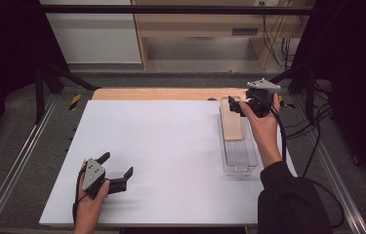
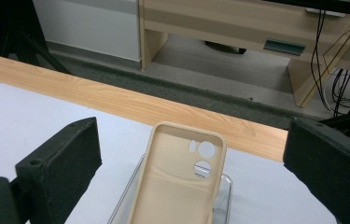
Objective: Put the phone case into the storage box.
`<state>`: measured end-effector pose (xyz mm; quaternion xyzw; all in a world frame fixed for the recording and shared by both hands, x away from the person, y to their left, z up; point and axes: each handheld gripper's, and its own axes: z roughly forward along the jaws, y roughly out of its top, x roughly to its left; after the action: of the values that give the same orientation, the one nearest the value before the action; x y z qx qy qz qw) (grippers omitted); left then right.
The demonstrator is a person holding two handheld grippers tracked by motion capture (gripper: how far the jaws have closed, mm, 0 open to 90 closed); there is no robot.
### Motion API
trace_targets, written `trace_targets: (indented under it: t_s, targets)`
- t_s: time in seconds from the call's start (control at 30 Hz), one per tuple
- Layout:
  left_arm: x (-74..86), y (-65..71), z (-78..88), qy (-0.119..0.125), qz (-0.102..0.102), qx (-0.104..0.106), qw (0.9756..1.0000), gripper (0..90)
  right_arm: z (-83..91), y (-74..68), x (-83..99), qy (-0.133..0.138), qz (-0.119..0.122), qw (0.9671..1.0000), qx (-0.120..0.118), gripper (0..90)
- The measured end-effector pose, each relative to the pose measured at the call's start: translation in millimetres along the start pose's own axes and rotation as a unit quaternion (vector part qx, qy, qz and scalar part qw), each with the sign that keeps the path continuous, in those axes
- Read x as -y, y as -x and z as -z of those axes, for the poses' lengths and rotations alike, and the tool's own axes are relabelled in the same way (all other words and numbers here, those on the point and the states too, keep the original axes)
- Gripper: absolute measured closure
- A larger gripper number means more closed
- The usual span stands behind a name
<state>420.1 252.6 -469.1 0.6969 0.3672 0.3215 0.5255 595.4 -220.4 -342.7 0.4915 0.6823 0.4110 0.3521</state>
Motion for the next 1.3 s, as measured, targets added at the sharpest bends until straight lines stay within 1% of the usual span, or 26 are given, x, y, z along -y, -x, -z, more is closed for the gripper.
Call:
trace_targets:
  t_s: [0.1, 0.2, 0.27, 0.37, 0.57, 0.7, 0.8, 1.0, 1.3]
  targets:
    - [-0.3, 0.0, 0.5, 0.001, 0.001, 0.001, 1.0000, 2.1, 1.5, -0.6, -0.5, -0.001, 0.001, 1.0000, -0.001, 4.3]
    - [-0.5, -0.5, 1.1, 0.002, 0.001, 0.002, 1.0000, 2.1, 3.2, -1.8, -2.1, 0.003, 0.010, 0.9999, -0.002, 4.4]
    - [-0.4, -1.1, 1.1, 0.002, 0.000, 0.002, 1.0000, 2.1, 4.7, -2.5, -3.9, 0.012, 0.015, 0.9998, -0.001, 5.0]
    - [0.0, -1.8, 1.0, 0.002, 0.000, 0.001, 1.0000, 2.1, 8.0, -3.3, -6.0, 0.029, 0.026, 0.9992, 0.007, 6.2]
    - [0.0, -0.8, 0.9, 0.000, -0.002, 0.000, 1.0000, 2.1, 15.0, -6.0, -6.9, 0.063, 0.054, 0.9962, 0.026, 5.2]
    - [0.1, 0.0, 0.7, -0.001, -0.004, 0.002, 1.0000, 2.1, 22.4, -8.0, -7.0, 0.079, 0.066, 0.9943, 0.030, 4.8]
    - [-0.1, -0.5, 1.5, 0.000, -0.004, 0.003, 1.0000, 2.1, 28.5, -9.3, -7.5, 0.088, 0.070, 0.9932, 0.030, 4.7]
    - [0.0, -1.9, 3.4, 0.001, -0.003, 0.001, 1.0000, 2.1, 39.8, -8.2, -9.5, 0.104, 0.070, 0.9918, 0.027, 4.6]
    - [0.1, -1.9, 4.4, 0.001, -0.005, 0.001, 1.0000, 2.1, 49.9, -6.7, -9.2, 0.119, 0.056, 0.9912, 0.018, 4.3]
